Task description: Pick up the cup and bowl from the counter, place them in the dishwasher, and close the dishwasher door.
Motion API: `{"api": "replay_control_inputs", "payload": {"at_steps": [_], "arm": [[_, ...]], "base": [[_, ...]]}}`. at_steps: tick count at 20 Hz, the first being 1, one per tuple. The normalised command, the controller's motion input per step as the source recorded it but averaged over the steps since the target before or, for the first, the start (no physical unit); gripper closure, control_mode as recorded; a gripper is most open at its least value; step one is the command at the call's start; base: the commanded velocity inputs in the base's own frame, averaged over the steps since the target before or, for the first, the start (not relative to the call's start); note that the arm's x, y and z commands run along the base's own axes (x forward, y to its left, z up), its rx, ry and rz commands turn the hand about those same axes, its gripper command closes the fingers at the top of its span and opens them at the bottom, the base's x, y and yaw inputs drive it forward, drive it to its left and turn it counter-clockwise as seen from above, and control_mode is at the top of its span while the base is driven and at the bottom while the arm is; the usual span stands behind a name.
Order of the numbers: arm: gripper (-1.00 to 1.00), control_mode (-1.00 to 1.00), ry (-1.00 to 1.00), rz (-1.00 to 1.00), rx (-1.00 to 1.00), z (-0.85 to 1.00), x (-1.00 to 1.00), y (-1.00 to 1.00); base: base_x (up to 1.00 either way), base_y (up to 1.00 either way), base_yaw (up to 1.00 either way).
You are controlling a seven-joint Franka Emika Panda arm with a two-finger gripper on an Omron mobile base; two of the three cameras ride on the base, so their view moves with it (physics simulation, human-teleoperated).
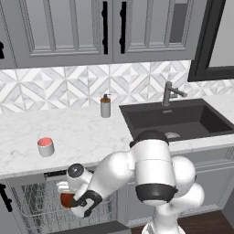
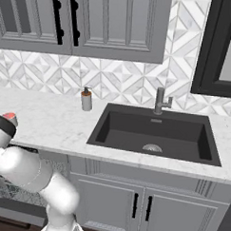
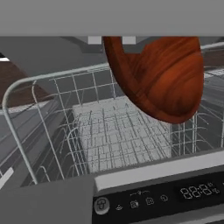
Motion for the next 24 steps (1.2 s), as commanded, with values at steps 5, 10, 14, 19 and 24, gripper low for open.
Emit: {"api": "replay_control_inputs", "payload": {"at_steps": [5, 10, 14, 19, 24], "arm": [[1.0, -1.0, -0.07, -0.09, 0.04, -0.25, 0.01, 0.15], [1.0, -1.0, -0.03, 0.02, 0.0, -0.32, 0.02, 0.22], [1.0, -1.0, 0.12, 0.0, 0.0, 0.0, 0.42, 0.02], [1.0, -1.0, 0.16, 0.01, 0.0, -0.03, 0.33, 0.15], [1.0, -1.0, -0.01, 0.03, -0.07, -0.24, 0.01, 0.57]], "base": [[0.0, 0.0, 0.0], [0.0, 0.0, 0.0], [0.0, 0.0, 0.0], [0.0, 0.0, 0.0], [0.0, 0.0, 0.0]]}}
